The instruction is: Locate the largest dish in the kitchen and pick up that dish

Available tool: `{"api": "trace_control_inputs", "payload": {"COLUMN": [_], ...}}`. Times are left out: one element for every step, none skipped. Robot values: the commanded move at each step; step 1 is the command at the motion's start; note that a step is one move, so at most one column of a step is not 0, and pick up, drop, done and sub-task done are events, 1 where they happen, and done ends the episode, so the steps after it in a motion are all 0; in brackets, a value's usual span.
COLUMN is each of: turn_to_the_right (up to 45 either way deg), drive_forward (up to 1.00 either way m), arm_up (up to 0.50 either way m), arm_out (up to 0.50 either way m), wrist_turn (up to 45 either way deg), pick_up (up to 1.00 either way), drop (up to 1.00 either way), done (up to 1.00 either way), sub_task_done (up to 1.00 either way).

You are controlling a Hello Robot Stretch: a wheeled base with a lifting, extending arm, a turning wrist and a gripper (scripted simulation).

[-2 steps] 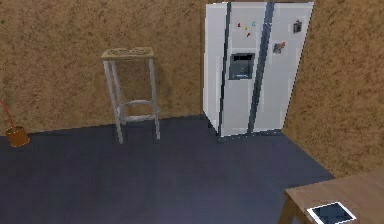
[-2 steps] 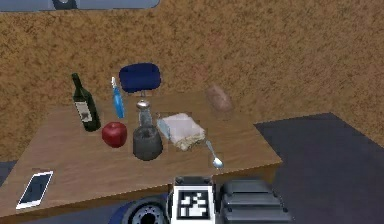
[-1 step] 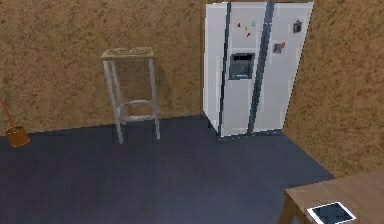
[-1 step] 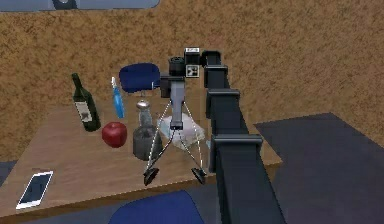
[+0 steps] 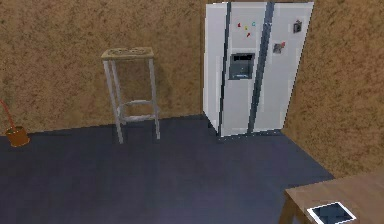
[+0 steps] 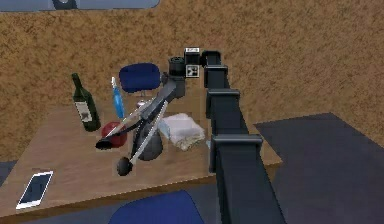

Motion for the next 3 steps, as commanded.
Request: {"api": "trace_control_inputs", "payload": {"turn_to_the_right": [0.0, 0.0, 0.0], "drive_forward": [0.0, 0.0, 0.0], "arm_up": [0.0, 0.0, 0.0], "arm_out": [0.0, 0.0, 0.0], "wrist_turn": [45.0, 45.0, 42.0], "pick_up": [0.0, 0.0, 0.0], "drop": [0.0, 0.0, 0.0], "done": [0.0, 0.0, 0.0], "sub_task_done": [0.0, 0.0, 0.0]}}
